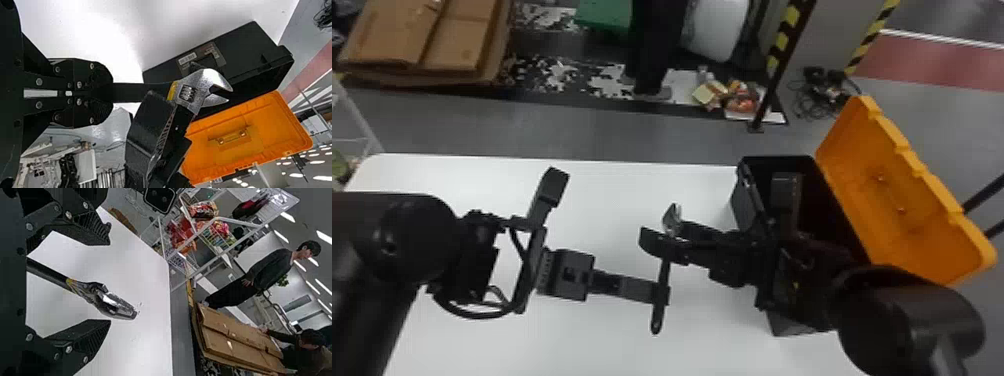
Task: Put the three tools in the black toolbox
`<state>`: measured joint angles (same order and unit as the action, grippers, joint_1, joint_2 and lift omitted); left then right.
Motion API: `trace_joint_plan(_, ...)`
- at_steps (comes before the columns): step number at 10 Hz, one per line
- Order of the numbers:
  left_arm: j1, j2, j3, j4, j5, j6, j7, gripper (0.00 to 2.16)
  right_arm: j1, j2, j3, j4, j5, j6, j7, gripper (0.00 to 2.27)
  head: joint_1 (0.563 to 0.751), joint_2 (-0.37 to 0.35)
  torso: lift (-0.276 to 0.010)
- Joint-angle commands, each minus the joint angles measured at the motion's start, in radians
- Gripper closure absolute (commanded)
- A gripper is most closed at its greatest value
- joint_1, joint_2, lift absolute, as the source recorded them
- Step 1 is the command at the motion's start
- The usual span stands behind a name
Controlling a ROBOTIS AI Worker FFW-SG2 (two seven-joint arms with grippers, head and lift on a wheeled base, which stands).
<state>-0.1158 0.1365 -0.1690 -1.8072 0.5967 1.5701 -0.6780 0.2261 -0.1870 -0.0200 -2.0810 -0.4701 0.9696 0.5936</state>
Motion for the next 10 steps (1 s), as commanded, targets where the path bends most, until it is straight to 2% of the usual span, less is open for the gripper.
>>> trace_joint_plan(1,0.005,0.000,0.000,0.009,0.000,0.001,-0.003,1.24,-0.011,0.000,0.015,0.003,0.015,0.021,0.000,0.98,0.695,-0.161,-0.055)
trace_joint_plan(2,0.005,0.000,0.000,0.019,0.000,0.001,-0.005,1.24,-0.024,-0.002,0.025,0.003,0.022,0.058,-0.006,1.78,0.695,-0.157,-0.055)
trace_joint_plan(3,0.007,0.002,0.002,0.020,0.000,0.001,-0.006,1.24,-0.025,-0.003,0.031,-0.002,0.030,0.061,-0.023,2.19,0.695,-0.152,-0.055)
trace_joint_plan(5,0.007,0.003,0.012,0.026,0.000,0.001,-0.012,1.24,-0.013,-0.003,0.048,-0.008,0.034,0.030,-0.055,2.25,0.695,-0.150,-0.055)
trace_joint_plan(9,0.018,0.005,0.029,0.020,0.000,0.001,-0.015,1.23,-0.005,-0.009,0.045,-0.024,0.038,0.030,-0.061,2.24,0.695,-0.138,-0.055)
trace_joint_plan(10,0.030,0.005,0.043,0.014,0.000,0.001,-0.020,1.13,-0.001,-0.011,0.042,-0.027,0.036,0.030,-0.061,2.25,0.695,-0.137,-0.055)
